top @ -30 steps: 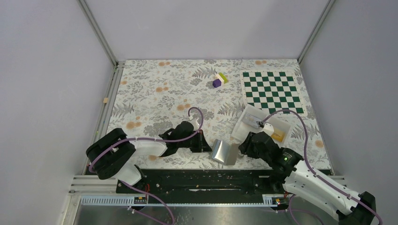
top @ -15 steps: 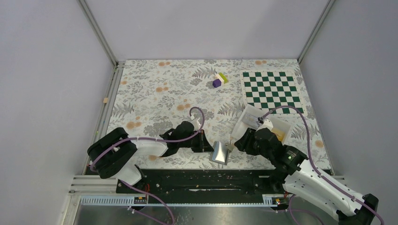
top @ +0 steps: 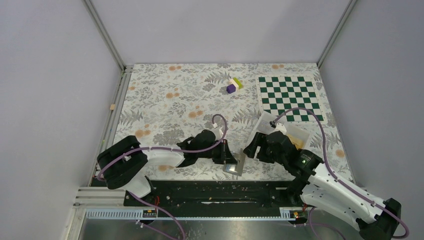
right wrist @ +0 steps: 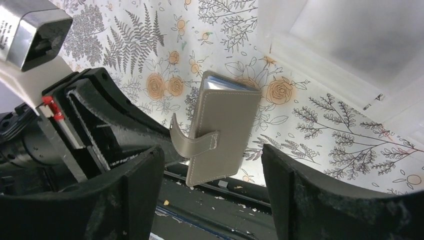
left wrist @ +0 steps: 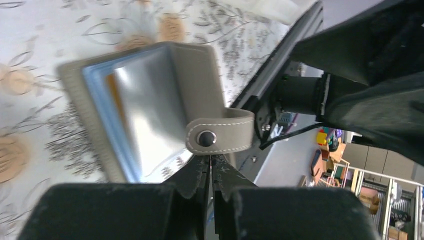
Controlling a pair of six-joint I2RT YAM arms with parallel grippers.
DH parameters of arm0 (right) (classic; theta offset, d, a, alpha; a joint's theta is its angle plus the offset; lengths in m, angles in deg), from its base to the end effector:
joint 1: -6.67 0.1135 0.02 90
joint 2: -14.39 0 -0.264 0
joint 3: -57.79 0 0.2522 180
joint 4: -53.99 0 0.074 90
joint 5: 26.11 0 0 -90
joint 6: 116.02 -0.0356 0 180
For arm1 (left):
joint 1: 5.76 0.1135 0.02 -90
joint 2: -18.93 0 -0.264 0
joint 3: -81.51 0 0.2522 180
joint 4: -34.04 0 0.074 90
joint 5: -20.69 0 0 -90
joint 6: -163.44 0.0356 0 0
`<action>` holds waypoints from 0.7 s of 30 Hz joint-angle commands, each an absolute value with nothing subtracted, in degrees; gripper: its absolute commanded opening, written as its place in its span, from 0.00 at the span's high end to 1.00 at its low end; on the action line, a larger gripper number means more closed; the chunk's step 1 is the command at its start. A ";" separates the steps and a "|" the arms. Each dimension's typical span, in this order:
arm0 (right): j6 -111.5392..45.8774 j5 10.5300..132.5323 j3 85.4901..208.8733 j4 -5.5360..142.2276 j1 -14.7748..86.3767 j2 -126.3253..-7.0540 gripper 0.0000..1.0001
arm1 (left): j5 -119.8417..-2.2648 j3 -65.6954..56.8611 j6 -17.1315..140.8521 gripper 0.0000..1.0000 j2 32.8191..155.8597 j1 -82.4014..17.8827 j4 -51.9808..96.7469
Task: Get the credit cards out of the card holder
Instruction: Open the card holder at the center of the board.
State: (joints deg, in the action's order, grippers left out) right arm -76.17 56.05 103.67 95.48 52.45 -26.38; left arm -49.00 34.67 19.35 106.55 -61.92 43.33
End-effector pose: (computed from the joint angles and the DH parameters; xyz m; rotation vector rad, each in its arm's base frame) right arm 0.1145 0.1107 0.2436 0.1680 2.3055 0.7611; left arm 0.1521 -0.2491 0.1565 0.2923 2.4640 -1.3874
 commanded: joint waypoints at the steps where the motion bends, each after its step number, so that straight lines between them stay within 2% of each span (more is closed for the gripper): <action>1: -76.02 55.74 104.95 95.88 52.20 -23.08 0.23 | -50.43 29.82 19.53 0.95 107.57 -64.75 44.13; 4: -75.32 56.23 105.65 96.34 52.20 -20.70 0.27 | -49.48 28.37 18.55 0.95 110.99 -65.70 46.37; 6: -75.03 58.86 105.46 94.34 52.20 -18.73 0.36 | -48.74 27.45 17.54 0.95 113.72 -66.60 48.68; 10: -75.59 61.86 104.51 90.74 52.20 -17.04 0.61 | -49.63 25.28 17.28 0.95 116.86 -68.33 49.04; 13: -76.29 60.98 103.70 90.60 52.20 -18.08 0.73 | -50.89 25.43 17.08 0.95 117.86 -69.02 48.92; 21: -77.85 60.25 99.25 85.29 52.20 -27.30 0.81 | -53.89 26.57 16.66 0.94 119.30 -71.19 48.65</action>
State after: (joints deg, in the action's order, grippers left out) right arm -76.93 60.12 100.56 89.03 52.45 -22.47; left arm -51.56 27.48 17.28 118.70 -70.36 45.67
